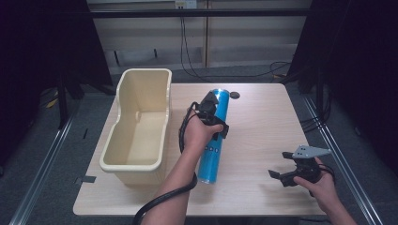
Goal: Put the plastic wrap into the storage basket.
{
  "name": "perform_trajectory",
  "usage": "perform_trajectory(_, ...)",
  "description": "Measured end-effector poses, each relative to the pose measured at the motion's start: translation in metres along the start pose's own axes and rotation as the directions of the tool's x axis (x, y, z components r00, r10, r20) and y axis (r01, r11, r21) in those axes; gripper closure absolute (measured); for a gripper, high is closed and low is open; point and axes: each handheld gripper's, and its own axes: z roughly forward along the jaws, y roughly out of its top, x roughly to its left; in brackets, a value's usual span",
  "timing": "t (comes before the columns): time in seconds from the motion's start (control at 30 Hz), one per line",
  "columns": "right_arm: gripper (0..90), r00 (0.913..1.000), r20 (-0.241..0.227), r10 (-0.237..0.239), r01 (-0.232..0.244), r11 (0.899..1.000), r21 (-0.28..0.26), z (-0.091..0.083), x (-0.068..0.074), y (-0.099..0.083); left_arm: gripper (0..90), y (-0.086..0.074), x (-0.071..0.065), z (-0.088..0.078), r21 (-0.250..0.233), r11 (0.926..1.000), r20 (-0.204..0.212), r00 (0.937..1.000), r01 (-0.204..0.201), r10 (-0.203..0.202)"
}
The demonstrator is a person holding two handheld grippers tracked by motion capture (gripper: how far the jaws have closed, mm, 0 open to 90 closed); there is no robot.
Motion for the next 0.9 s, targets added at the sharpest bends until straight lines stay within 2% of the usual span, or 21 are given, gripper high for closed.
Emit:
perform_trajectory(0.13,5.0,1.0000,0.003,-0.004,0.004,1.000,0.001,0.000,0.000,0.000,32.3,0.001,0.000,-0.008,0.000,0.9999,-0.003,0.9999,-0.015,0.015)
perform_trajectory(0.27,5.0,1.0000,-0.001,0.002,-0.002,1.000,0.005,0.000,0.001,0.000,32.3,0.003,0.003,-0.022,0.022,0.9997,0.017,0.9998,0.013,-0.013)
perform_trajectory(0.37,5.0,1.0000,0.002,-0.001,0.001,1.000,0.003,0.000,0.001,0.000,32.3,0.004,0.004,-0.027,0.042,0.9991,0.016,0.9998,0.006,-0.007)
perform_trajectory(0.43,5.0,1.0000,0.001,-0.001,0.001,1.000,0.000,0.001,0.001,0.001,32.3,0.006,0.003,-0.033,0.055,0.9981,0.032,0.9990,0.028,-0.030)
perform_trajectory(0.7,4.9,0.9999,-0.009,0.005,-0.005,1.000,0.010,0.001,0.002,0.001,32.3,0.014,0.000,-0.053,0.058,0.9980,0.015,0.9995,0.027,-0.028)
perform_trajectory(0.9,4.0,1.0000,-0.002,0.002,-0.002,1.000,0.001,0.000,0.001,0.001,32.3,0.017,0.000,-0.066,0.063,0.9974,0.029,0.9989,0.034,-0.036)
